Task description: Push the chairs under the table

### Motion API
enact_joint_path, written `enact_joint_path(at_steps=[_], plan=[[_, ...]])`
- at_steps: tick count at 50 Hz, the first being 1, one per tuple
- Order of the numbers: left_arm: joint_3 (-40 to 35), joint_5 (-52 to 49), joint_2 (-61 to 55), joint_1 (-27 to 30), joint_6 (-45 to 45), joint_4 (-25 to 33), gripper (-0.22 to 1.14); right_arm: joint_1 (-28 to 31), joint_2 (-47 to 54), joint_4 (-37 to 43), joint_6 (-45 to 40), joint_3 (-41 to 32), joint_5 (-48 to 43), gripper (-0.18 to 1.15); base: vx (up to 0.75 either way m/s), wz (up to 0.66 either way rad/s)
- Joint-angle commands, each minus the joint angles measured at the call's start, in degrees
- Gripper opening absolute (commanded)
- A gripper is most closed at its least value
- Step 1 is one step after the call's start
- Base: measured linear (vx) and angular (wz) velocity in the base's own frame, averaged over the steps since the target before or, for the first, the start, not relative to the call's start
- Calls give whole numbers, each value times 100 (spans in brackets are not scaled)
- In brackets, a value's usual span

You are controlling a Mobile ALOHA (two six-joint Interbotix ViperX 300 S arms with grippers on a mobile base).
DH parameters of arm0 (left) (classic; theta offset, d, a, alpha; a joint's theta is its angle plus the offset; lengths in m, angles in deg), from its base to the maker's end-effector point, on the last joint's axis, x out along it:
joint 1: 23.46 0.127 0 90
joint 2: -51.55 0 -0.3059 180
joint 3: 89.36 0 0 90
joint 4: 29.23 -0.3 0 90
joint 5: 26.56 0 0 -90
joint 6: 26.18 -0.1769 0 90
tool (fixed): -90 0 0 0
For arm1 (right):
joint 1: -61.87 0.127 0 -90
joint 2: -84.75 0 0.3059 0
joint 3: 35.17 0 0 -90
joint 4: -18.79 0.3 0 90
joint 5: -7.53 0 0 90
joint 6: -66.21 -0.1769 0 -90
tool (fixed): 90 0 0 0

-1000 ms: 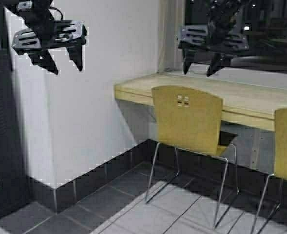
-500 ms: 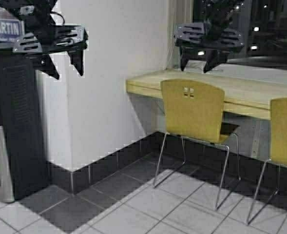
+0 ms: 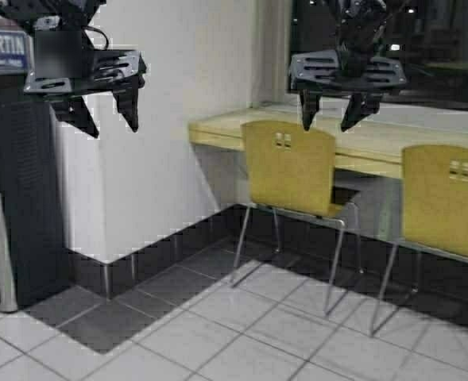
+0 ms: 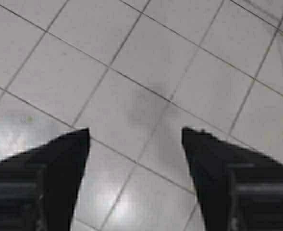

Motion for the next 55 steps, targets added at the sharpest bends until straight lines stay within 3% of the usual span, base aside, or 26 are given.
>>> enact_joint_path(at_steps=[1,29,55], plan=[[-141,0,114,-26,9,35,92,-26,-62,-18,-9,-97,0,91,-34,-12],[-123,-9,-9,-26,-9,35,92,-35,9,-70,-9,-132,79,91,-29,-18],[-70,-53,-26,-26,9,35,92,-35,88,-62,-18,-149,79,91,-15,-36]])
